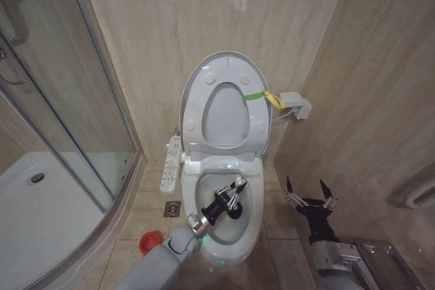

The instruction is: Open the toilet lid, clean the toilet bowl with a toilet brush, close the toilet lid, and flush.

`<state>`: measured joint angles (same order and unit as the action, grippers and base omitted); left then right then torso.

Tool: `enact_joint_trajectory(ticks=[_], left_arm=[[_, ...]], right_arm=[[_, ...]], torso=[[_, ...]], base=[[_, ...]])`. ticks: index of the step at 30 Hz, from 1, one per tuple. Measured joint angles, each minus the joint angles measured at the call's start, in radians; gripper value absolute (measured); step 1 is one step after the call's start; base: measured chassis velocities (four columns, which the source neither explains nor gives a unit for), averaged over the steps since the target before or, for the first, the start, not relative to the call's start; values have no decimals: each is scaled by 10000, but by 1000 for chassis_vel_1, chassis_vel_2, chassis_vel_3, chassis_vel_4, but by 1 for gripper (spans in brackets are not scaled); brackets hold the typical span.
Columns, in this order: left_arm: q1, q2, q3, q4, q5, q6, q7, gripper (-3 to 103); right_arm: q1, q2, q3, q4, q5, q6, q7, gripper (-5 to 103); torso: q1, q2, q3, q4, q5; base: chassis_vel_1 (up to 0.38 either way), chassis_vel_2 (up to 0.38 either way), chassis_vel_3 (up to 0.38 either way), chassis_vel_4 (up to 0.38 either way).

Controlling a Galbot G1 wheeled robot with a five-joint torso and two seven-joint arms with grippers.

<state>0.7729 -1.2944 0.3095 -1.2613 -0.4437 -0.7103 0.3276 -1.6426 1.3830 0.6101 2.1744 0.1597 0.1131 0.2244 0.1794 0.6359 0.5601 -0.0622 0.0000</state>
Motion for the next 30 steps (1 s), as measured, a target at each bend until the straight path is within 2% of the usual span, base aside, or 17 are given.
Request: enact_joint_trajectory(ticks=[9, 20, 23, 26, 30], left_arm=[[-37, -10, -37, 979, 121, -86, 279, 18], [-215, -71, 146, 314, -279, -82, 87, 18], [-222, -155, 78, 687, -107, -97, 107, 18], [-217, -301, -391, 1600, 318, -288, 197, 18], [-184, -136, -621, 1571, 361, -337, 229, 18]], right_arm=[[0, 0, 0, 0, 0, 0, 0, 100], [0, 0, 0, 0, 0, 0, 0, 100], [0, 0, 0, 0, 0, 0, 0, 100], [0, 0, 0, 0, 0, 0, 0, 100], [0, 0, 0, 0, 0, 0, -1, 100]], torso=[[0, 0, 0, 5, 0], [0, 0, 0, 0, 1], [0, 1, 0, 0, 0], [0, 1, 0, 4, 0], [0, 1, 1, 5, -1]], base=[[0, 0, 0, 0], [0, 0, 0, 0], [0, 0, 0, 0], [0, 0, 0, 0], [0, 0, 0, 0]])
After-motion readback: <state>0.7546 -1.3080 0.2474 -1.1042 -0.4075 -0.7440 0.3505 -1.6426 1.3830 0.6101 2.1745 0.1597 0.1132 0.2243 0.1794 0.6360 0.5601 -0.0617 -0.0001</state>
